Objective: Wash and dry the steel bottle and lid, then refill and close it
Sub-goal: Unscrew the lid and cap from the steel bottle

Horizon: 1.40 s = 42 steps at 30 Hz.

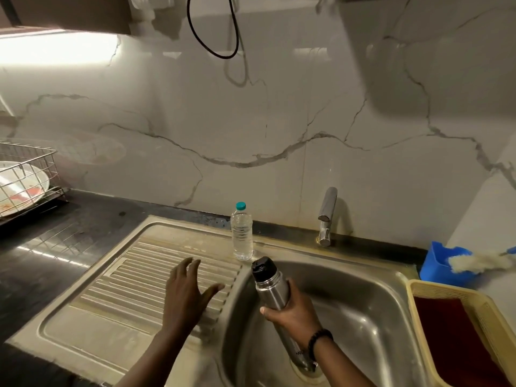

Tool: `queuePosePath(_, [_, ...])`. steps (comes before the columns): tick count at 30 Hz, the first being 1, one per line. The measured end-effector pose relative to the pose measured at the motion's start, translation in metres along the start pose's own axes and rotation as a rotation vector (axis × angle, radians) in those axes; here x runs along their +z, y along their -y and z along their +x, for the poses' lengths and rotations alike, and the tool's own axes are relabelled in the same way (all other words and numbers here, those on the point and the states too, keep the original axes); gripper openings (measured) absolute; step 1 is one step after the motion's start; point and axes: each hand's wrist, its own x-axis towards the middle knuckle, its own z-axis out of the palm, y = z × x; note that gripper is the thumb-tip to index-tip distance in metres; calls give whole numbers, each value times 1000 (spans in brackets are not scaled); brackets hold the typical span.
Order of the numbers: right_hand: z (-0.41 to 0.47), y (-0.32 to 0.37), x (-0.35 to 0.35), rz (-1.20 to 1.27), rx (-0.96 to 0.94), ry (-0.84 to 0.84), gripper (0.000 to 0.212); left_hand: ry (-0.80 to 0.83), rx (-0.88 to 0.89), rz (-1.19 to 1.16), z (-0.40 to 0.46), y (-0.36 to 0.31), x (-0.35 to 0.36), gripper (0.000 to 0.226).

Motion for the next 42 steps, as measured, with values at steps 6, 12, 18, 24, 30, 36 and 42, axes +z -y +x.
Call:
queuePosePath(6, [-4,27,-25,125,-46,236,65,517,42,-1149,20,-114,-50,71])
queuePosePath(12, [-2,45,-35,41,-49,161,59,402,-128,-1334,40,-171,-53,25])
queuePosePath(18, [4,36,-26,23,-75,-131,16,99,-377,-1090,22,-219,-50,38])
queuePosePath(24, [10,26,-45,26,-21,-40,64,432,-118,-1227,18,-178,-43,45])
queuePosePath(30, [3,31,-38,-23,-65,-30,59,270,-237,-1109,18,-189,-41,77])
queuePosePath(36, [4,21,-49,132,-11,-76,65,548,-47,-1183,17,-180,-35,61])
queuePosePath(42, [1,22,-49,20,-40,-48,64,386,-291,-1258,18,-192,-25,64])
